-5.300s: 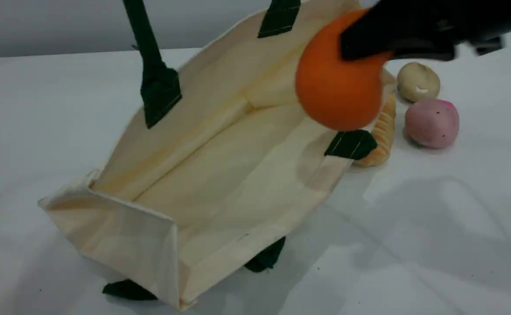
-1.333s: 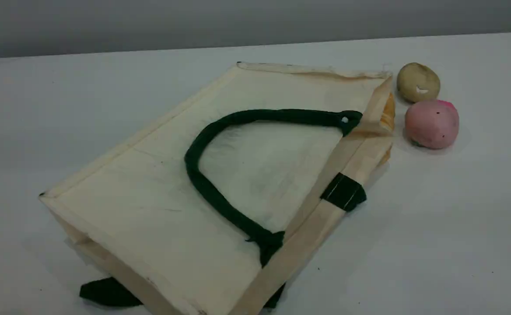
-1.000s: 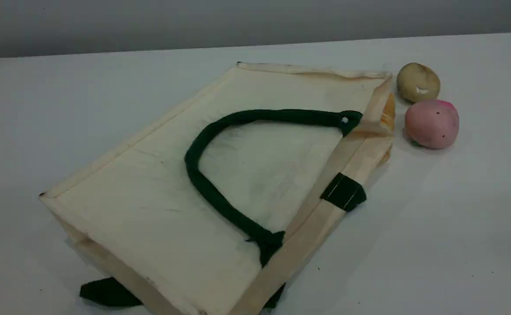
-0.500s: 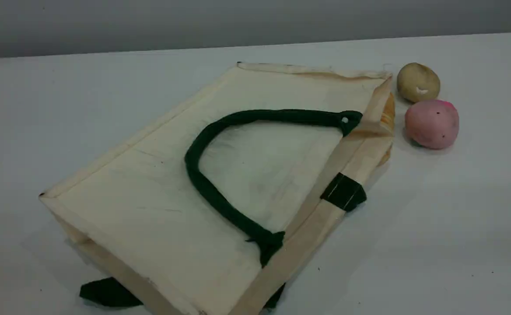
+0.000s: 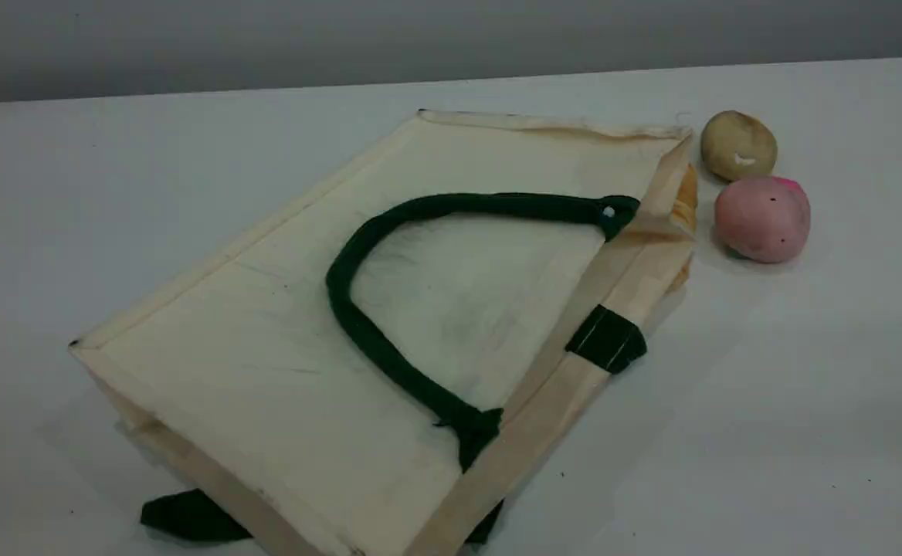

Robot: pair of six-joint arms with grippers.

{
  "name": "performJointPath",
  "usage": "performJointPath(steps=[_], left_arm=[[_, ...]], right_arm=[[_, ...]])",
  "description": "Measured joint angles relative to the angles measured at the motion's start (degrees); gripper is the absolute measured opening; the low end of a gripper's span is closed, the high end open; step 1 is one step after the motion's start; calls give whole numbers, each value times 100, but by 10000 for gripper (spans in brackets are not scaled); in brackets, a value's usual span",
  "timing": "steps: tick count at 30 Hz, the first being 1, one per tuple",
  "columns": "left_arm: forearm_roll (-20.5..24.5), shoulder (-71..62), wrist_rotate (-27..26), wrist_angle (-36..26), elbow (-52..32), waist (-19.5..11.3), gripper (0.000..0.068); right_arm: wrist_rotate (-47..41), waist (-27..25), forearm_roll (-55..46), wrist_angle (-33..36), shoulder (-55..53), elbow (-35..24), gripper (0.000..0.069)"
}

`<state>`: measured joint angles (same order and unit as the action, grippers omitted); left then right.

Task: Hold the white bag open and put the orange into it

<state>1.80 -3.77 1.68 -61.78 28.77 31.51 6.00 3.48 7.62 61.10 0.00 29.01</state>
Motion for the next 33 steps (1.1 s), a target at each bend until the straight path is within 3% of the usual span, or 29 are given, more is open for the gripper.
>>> performJointPath(steps=[6, 9, 12, 21, 24, 28, 33], left_arm=[[-14, 5, -3, -4, 0, 0, 29], [-18, 5, -30, -4, 0, -238, 33], [-24, 5, -30, -4, 0, -772, 39], [-26, 90, -30, -4, 0, -2899, 47], [-26, 336, -30, -4, 0, -3310, 50], [-33, 379, -30, -11, 5, -3352, 57], [-33, 377, -36, -11, 5, -3064, 63]], right_arm=[[5, -6, 0, 0, 0, 0, 45], [5, -96, 11, 4, 0, 0, 48], [5, -220, 11, 4, 0, 0, 52], [5, -245, 14, 6, 0, 0, 60], [5, -232, 14, 6, 0, 0, 64], [5, -232, 14, 6, 0, 0, 70], [5, -232, 14, 6, 0, 0, 77]])
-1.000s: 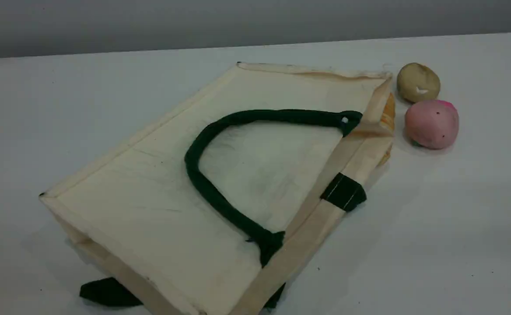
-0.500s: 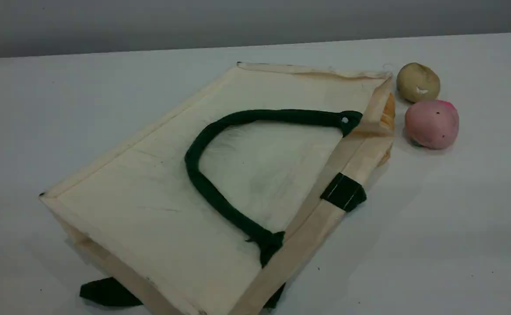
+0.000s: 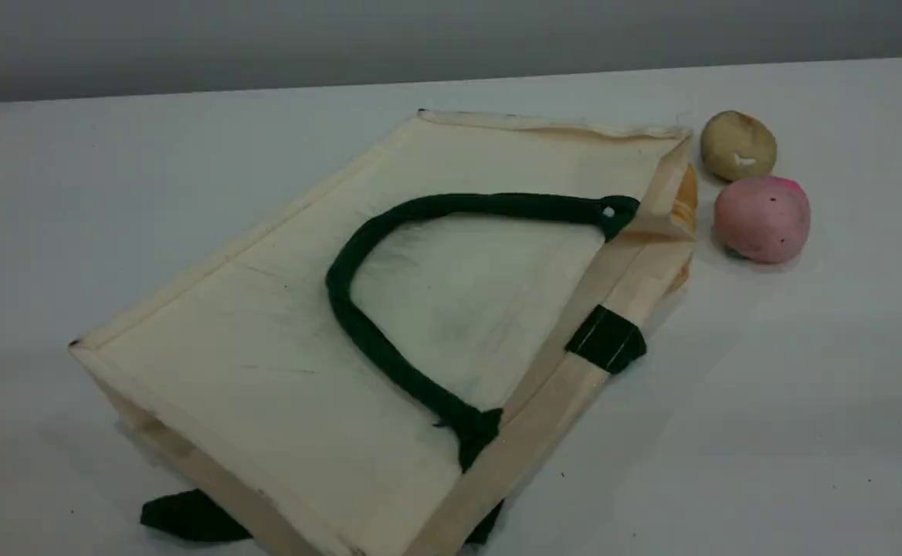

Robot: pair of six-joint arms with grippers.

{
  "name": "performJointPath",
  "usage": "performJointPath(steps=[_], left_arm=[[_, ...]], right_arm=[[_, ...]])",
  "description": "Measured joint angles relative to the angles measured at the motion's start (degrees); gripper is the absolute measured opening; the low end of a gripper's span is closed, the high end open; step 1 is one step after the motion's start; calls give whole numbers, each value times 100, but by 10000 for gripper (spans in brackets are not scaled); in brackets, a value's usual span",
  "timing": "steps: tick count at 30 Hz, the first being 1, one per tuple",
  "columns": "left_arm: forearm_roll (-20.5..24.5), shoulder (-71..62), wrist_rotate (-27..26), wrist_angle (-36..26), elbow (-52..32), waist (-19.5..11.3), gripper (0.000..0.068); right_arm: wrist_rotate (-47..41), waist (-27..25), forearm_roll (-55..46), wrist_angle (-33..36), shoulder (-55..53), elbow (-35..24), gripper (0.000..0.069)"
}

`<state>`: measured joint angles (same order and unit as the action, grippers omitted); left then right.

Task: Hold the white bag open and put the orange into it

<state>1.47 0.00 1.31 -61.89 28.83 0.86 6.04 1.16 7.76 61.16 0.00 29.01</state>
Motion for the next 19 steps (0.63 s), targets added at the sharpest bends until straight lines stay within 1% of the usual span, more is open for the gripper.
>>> performJointPath(steps=[2, 19], left_arm=[[0, 0, 0, 0, 0, 43, 67], [0, 0, 5, 5, 0, 43, 79]], right_arm=[[0, 0, 0, 0, 0, 0, 78], [0, 0, 0, 0, 0, 0, 97]])
